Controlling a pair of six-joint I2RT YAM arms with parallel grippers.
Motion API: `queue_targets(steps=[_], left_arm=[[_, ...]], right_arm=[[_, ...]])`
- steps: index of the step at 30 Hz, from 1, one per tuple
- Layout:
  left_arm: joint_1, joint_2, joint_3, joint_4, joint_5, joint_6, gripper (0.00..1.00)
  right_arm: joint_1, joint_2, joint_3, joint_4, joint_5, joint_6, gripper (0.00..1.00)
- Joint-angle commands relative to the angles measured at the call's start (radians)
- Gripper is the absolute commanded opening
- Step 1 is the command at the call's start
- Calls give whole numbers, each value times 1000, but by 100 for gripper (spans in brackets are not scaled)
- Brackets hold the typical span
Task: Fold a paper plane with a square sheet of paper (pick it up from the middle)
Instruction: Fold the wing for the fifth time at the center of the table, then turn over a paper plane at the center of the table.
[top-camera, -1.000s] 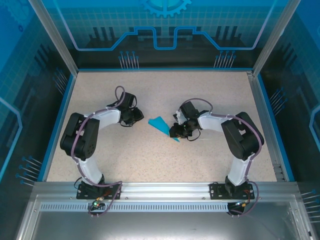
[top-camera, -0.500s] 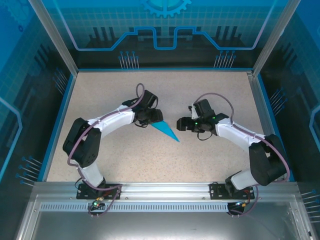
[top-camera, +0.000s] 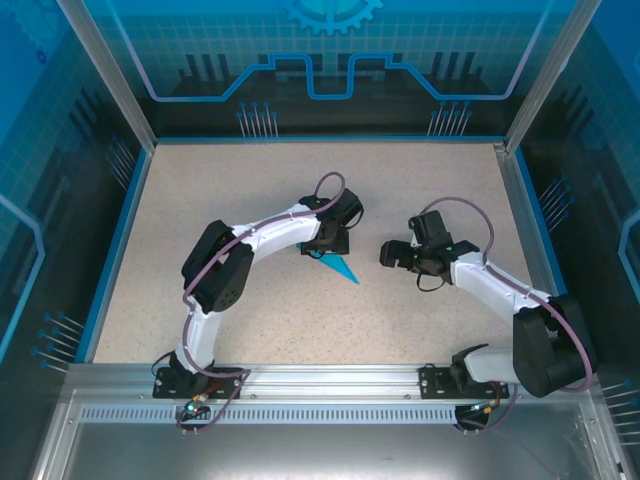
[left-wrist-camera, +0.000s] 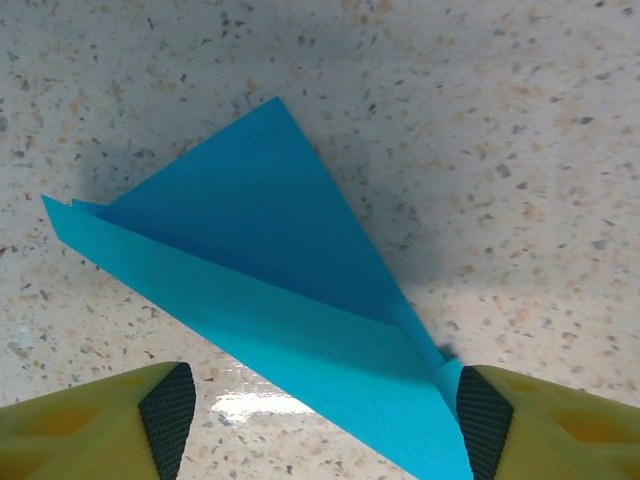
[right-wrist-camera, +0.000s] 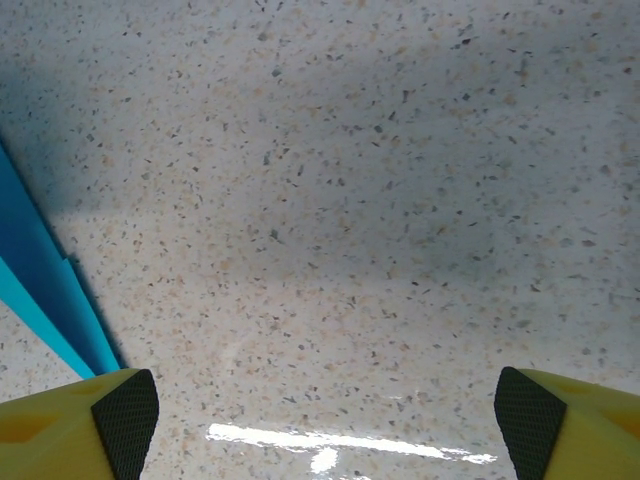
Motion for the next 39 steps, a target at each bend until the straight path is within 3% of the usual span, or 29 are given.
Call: queue_targets(steps=[1, 13, 19, 28, 39], left_arm=[[-9, 23, 42, -83, -34, -12, 72], [-8, 1, 29, -78, -5, -34, 64], [-9, 16, 57, -44, 34, -19, 70], [-8, 128, 153, -125, -15, 12, 72], [-9, 44, 82, -92, -25, -24, 58]], right_arm=[[-21, -19, -15, -10, 9, -11, 91], [-22, -5, -18, -8, 3, -2, 91], [-21, 0, -15, -13, -1, -4, 91], [-21, -12, -31, 4, -1, -8, 93], [-21, 5, -26, 1, -5, -2, 93]])
